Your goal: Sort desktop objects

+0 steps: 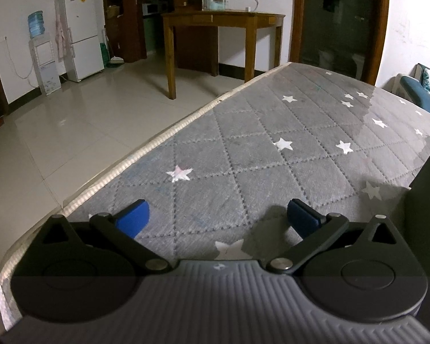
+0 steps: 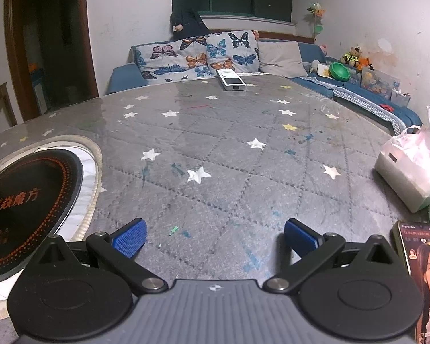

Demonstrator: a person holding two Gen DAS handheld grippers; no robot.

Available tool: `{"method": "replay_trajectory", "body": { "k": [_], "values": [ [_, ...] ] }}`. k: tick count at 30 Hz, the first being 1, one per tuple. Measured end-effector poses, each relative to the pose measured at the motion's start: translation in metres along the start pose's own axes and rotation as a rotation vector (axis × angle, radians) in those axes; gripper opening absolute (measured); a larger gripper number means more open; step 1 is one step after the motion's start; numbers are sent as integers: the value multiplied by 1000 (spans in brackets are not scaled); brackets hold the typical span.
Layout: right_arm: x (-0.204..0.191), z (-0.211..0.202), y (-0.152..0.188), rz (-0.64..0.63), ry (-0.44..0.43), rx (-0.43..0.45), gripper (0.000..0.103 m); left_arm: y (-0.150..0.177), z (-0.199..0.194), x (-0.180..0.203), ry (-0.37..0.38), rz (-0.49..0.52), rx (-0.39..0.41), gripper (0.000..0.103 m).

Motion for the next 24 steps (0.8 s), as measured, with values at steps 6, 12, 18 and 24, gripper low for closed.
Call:
{"method": "replay_trajectory", "body": {
  "k": [6, 12, 18, 24],
  "values": [
    [2, -1, 1, -5, 4, 0, 103, -1, -2, 0, 1, 0, 0, 103],
    [5, -2, 2, -5, 3, 1, 103, -1, -3, 0, 0, -1, 0, 103],
    [4, -2, 3, -4, 3, 1, 103, -1, -2, 0, 0, -1, 0, 103],
    [4, -1, 3, -4, 3, 1, 103, -1, -2, 0, 0, -1, 0, 103]
  ]
}}
Point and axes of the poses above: each gripper's, at about its wrist camera, not at the fingertips, and z roughly the way its jaws point, x to its right, y to its underside, the point moved 1 cm from there along z, roughly the way its jaws point, and after that the axes turned 5 degrees about -z, right-handed, at the moved point
